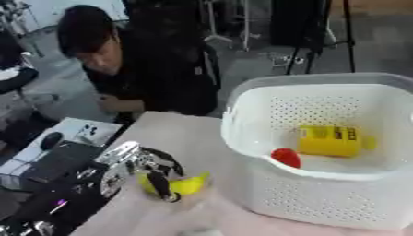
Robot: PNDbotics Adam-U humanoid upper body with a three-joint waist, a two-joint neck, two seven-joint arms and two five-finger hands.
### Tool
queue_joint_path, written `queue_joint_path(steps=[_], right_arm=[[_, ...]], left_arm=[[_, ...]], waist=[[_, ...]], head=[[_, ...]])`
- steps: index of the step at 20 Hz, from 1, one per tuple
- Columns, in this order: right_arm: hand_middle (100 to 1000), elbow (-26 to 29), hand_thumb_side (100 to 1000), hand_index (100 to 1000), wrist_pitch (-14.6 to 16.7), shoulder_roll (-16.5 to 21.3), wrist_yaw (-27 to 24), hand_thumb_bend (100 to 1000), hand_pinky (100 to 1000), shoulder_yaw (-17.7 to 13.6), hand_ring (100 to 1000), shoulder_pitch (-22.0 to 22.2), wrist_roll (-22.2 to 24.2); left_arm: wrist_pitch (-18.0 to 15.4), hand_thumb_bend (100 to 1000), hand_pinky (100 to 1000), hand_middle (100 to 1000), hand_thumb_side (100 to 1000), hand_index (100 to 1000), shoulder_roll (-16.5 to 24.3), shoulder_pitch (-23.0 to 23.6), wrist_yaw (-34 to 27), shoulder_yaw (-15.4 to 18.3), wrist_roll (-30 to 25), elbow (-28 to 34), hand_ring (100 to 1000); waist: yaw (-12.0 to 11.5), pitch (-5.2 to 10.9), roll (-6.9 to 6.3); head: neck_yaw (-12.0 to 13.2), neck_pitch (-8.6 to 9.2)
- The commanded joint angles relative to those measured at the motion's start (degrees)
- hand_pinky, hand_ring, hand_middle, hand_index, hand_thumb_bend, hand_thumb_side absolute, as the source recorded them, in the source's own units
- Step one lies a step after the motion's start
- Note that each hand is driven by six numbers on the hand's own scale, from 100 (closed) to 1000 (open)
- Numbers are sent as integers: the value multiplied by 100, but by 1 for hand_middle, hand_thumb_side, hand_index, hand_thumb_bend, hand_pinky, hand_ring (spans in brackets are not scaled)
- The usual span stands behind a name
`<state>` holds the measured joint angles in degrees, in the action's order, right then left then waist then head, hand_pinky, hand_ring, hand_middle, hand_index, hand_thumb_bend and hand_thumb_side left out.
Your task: Pick up objects on the table and place them in the box.
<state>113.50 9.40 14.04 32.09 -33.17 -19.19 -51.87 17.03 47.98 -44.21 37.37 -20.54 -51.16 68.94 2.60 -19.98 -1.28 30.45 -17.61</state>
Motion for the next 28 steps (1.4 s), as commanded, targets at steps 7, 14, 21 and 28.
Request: queue_joint_path(steps=[7,14,21,28], right_arm=[[459,109,570,479,-32,230,-57,100,689,-48,516,-61,-10],[458,109,569,479,-36,231,-65,100,688,-56,516,-61,-10],[458,109,570,479,-28,235,-68,100,688,-45,516,-72,-10],[459,109,569,480,-29,243,-62,100,688,-44,517,-69,-10]], left_arm=[[225,275,797,947,398,967,376,118,-513,-229,-81,163,907],[274,258,795,947,403,965,350,76,-513,-232,-81,102,906],[285,228,804,951,420,974,340,6,-334,-175,-81,153,911],[39,231,805,956,431,989,328,-54,337,6,-81,264,913]], waist=[[-31,117,-12],[-10,114,-13],[-15,107,-2],[-23,133,12]], head=[[8,12],[4,40],[-2,48],[-16,74]])
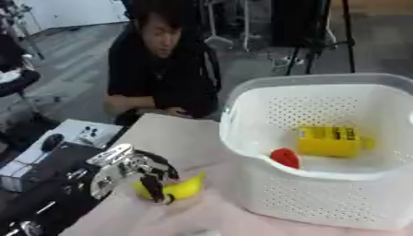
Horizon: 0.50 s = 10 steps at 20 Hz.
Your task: Pick up objects on the table and place them in the box.
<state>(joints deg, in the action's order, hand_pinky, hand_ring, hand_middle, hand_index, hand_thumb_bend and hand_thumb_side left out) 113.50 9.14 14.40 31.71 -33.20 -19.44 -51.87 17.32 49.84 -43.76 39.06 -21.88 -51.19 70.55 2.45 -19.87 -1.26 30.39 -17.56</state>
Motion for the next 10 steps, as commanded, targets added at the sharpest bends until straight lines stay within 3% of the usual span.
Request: queue_joint_path(steps=[1,10], right_arm=[[459,109,568,480,-4,208,-21,100,688,-41,518,-44,-10],[458,109,565,479,-18,214,-11,100,691,-46,517,-44,-10]], left_arm=[[4,231,803,955,433,987,143,-102,191,161,-77,138,911],[134,263,795,943,430,965,218,-6,-136,103,-77,350,904]], waist=[[-14,127,9],[-53,141,5]], head=[[-11,73],[-17,84]])
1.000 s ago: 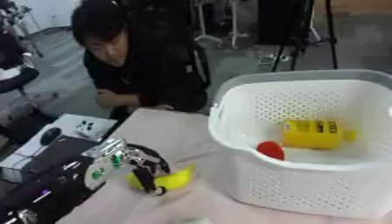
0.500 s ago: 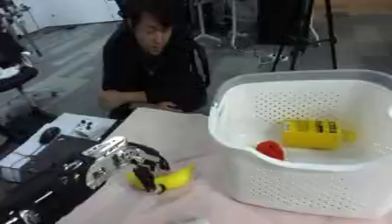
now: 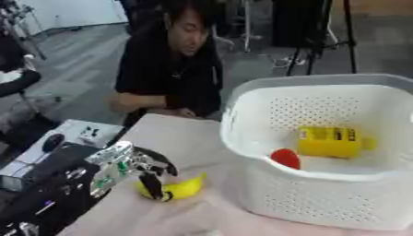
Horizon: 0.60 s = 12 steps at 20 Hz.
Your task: Pick up objects on the table and place them in the box.
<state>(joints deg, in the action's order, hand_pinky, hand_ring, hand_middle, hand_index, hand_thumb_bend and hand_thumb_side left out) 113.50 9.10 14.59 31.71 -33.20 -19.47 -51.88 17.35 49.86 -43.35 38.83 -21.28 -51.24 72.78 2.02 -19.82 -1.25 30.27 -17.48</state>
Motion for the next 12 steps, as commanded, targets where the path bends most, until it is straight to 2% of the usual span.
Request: queue_joint_path(steps=[1,3,4,7,12], right_arm=[[458,109,565,479,-16,193,-11,100,691,-46,517,-41,-8],[458,109,565,479,-18,191,-10,100,691,-47,517,-41,-8],[458,109,565,479,-20,189,-10,100,691,-51,517,-41,-8],[459,109,565,479,-24,187,-14,100,691,-58,518,-43,-8],[458,109,564,478,-23,181,-19,100,691,-59,517,-43,-8]], left_arm=[[148,273,792,937,430,946,222,-40,-138,29,-73,155,901],[161,279,788,931,434,894,225,-34,-162,13,-73,196,898],[162,279,781,922,441,837,220,-33,-165,10,-73,213,893],[166,281,773,912,453,832,209,-31,-170,6,-73,227,886],[238,290,770,911,444,852,195,-20,-267,-18,-73,175,884]], waist=[[-12,134,4],[-12,131,3],[-8,130,3],[-1,127,2],[1,111,5]], head=[[-3,77],[-2,82],[-1,105],[0,149],[-1,117]])
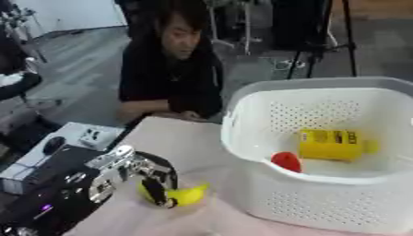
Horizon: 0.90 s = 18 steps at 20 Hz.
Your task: Pick up objects on the table and place them in the box.
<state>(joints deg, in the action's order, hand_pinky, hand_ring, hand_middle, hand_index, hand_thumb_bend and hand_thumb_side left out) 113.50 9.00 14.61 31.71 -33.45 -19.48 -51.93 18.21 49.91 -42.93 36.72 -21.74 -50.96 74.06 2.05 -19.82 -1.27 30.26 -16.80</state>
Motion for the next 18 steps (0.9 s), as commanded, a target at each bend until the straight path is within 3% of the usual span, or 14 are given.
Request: queue_joint_path(steps=[1,15,16,18], right_arm=[[458,109,564,478,-13,178,-20,100,691,-35,517,-41,-3],[458,109,563,478,-9,170,-29,100,690,-45,517,-43,-3],[457,109,561,478,-9,170,-29,100,690,-46,517,-44,-3],[457,109,561,478,-9,170,-31,100,690,-47,517,-44,-3]], left_arm=[[163,290,770,911,444,853,189,-61,-63,25,-101,44,884],[70,336,774,908,430,871,117,-49,163,-45,-101,-155,883],[73,380,773,909,417,879,112,-42,152,-60,-101,-179,883],[73,386,773,908,414,877,102,-40,138,-82,-101,-211,883]], waist=[[-3,109,7],[17,101,15],[20,101,14],[23,101,14]], head=[[-1,40],[-12,50],[-11,44],[-11,36]])
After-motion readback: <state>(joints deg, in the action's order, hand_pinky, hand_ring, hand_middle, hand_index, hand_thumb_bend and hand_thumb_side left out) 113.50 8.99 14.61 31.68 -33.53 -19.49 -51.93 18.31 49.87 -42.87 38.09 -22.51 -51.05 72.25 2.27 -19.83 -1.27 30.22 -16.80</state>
